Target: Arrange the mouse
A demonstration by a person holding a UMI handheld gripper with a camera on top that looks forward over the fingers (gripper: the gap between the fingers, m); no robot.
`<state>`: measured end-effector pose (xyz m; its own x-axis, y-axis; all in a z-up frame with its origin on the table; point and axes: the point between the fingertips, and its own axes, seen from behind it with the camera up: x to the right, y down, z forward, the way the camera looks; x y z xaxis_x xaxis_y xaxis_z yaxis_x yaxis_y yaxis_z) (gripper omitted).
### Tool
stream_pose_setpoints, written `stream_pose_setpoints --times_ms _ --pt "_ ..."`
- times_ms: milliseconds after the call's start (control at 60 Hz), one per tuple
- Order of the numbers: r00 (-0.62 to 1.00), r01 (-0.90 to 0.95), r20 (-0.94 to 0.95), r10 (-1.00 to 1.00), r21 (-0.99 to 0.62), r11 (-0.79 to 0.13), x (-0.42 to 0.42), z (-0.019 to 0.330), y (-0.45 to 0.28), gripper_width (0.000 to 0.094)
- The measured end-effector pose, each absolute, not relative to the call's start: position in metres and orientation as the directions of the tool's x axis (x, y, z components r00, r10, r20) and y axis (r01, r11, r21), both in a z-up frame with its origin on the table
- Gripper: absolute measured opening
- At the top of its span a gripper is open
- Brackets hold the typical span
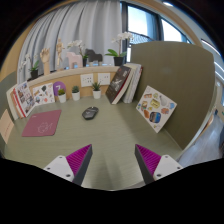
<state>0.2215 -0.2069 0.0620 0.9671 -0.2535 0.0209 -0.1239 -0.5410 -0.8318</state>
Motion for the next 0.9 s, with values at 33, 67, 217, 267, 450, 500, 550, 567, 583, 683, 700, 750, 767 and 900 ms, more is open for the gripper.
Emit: stream_pose_setpoints --times_ms 33,67,217,267,450,500,550,567,583,683,700,750,767,900 --pt "0.972 -0.115 0.017 -0.232 -0.832 -0.543 0.215 0.055 -0.193 0.0867" --pt "0.977 -0.104 0.017 -0.211 -0.831 -0.547 0.210 0.049 -0.179 0.0868" --pt "0.995 -0.045 0.011 -0.098 -0.834 -0.549 0.186 0.033 -0.109 0.0867" --pt "0.998 -0.023 0.010 -0.056 -0.833 -0.553 0.180 0.029 -0.084 0.0868" --pt "0.999 0.023 -0.003 0.044 -0.817 -0.576 0.170 0.006 -0.004 0.0867" --pt "0.998 0.033 -0.005 0.063 -0.809 -0.587 0.168 0.000 0.014 0.0867" --pt "0.996 0.041 -0.013 0.086 -0.806 -0.590 0.164 -0.004 0.030 0.0865" --pt "0.995 0.044 -0.015 0.094 -0.804 -0.592 0.163 -0.005 0.035 0.0865" --pt "0.995 0.047 -0.016 0.100 -0.802 -0.595 0.162 -0.007 0.040 0.0863" --pt "0.992 0.056 -0.024 0.125 -0.798 -0.600 0.157 -0.010 0.064 0.0860" --pt "0.992 0.059 -0.023 0.127 -0.798 -0.600 0.157 -0.010 0.067 0.0851" --pt "0.990 0.064 -0.027 0.141 -0.797 -0.601 0.153 -0.010 0.076 0.0810" --pt "0.989 0.064 -0.029 0.144 -0.797 -0.601 0.152 -0.010 0.080 0.0790" --pt "0.989 0.071 -0.023 0.147 -0.795 -0.603 0.153 -0.011 0.098 0.0572"
